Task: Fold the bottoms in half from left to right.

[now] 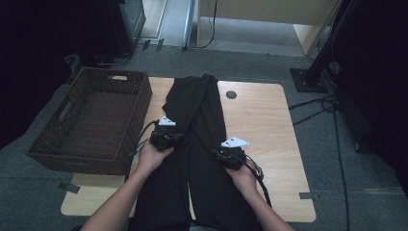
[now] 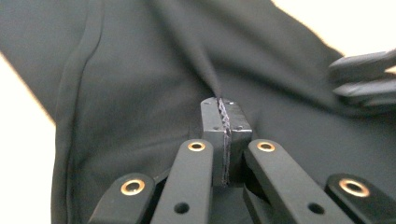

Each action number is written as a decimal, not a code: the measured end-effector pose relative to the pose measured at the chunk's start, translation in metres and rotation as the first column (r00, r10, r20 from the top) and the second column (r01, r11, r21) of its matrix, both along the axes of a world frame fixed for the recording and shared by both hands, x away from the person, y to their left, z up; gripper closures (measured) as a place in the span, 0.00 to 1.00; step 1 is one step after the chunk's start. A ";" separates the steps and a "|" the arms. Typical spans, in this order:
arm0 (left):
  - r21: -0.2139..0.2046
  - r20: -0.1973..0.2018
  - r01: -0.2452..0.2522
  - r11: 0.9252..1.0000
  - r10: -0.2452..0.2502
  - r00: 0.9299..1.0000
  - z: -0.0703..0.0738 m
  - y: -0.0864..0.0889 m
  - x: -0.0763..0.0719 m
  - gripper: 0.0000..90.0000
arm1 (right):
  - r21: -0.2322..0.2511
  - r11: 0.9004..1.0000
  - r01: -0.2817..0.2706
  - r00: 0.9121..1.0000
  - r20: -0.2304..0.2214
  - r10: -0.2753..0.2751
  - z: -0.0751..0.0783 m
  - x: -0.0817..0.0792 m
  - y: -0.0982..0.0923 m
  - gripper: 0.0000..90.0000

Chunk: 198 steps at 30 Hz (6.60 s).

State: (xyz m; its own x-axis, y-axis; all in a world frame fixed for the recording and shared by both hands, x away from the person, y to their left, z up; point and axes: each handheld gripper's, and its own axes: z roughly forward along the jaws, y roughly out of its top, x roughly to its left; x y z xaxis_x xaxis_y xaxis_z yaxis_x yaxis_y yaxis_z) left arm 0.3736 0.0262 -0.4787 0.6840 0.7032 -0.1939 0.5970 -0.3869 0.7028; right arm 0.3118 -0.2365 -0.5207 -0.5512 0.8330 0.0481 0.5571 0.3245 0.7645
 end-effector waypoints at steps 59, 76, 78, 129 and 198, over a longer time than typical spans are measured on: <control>-0.092 -0.053 0.182 0.979 -0.187 0.981 -0.011 -0.065 -0.048 0.95 | 0.089 0.991 0.105 0.994 0.012 -0.106 0.044 0.029 -0.026 0.67; -0.068 -0.077 0.169 0.983 -0.174 0.982 -0.030 -0.067 -0.052 0.88 | 0.035 0.996 0.079 0.993 -0.088 -0.075 0.014 0.079 0.042 0.57; -0.070 -0.079 0.167 0.984 -0.172 0.982 -0.029 -0.066 -0.052 0.86 | -0.002 0.997 0.074 0.993 -0.090 -0.074 0.012 0.079 0.043 0.69; 0.086 -0.035 -0.139 0.987 0.142 0.989 -0.024 -0.007 0.054 0.77 | 0.065 0.997 0.042 0.999 -0.004 -0.042 0.038 0.051 0.008 0.68; 0.073 0.029 -0.095 0.993 0.093 0.995 -0.021 -0.003 0.039 0.97 | 0.075 0.996 -0.051 0.997 -0.063 0.055 0.002 0.013 0.022 0.79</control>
